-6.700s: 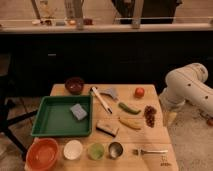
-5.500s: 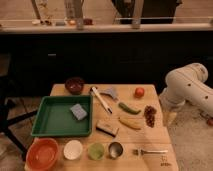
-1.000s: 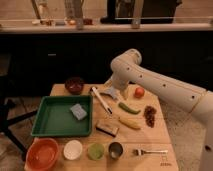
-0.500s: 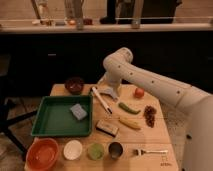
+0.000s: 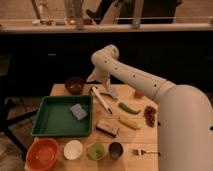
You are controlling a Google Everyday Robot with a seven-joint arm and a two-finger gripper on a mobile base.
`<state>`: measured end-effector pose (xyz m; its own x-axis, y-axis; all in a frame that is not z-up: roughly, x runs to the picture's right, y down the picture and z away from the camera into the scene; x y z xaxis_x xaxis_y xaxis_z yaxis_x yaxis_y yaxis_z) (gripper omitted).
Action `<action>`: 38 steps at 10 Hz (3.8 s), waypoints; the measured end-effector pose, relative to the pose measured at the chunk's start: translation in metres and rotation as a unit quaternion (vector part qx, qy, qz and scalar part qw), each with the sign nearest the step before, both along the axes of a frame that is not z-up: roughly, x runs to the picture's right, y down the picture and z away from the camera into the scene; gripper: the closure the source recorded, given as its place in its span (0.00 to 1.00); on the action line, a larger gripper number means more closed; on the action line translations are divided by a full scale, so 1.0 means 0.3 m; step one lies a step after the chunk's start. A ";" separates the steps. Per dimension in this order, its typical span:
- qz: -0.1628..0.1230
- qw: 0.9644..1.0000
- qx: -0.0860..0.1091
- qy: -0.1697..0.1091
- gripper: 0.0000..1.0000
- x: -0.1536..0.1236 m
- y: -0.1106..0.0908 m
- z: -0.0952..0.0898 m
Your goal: Stack bowls on top of each other
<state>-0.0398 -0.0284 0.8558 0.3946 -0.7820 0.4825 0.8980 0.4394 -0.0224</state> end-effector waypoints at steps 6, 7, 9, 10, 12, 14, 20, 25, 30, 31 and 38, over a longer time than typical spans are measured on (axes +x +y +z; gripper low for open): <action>0.003 1.000 -0.014 -0.017 0.20 -0.123 -0.022 0.026; 0.007 1.000 -0.020 -0.017 0.20 -0.148 -0.025 0.030; 0.009 0.999 -0.030 -0.019 0.20 -0.176 -0.031 0.040; 0.004 0.999 -0.033 -0.024 0.20 -0.203 -0.026 0.048; -0.005 0.999 -0.033 -0.036 0.20 -0.241 -0.007 0.079; -0.007 0.999 -0.027 -0.044 0.20 -0.261 0.005 0.106; -0.007 0.999 -0.026 -0.044 0.20 -0.259 0.006 0.106; 0.004 0.999 -0.014 -0.040 0.20 -0.285 0.008 0.165; -0.002 0.999 0.008 -0.045 0.20 -0.347 -0.015 0.233; 0.006 0.999 0.013 -0.042 0.20 -0.351 -0.013 0.253; 0.042 0.998 0.006 -0.046 0.20 -0.407 0.039 0.343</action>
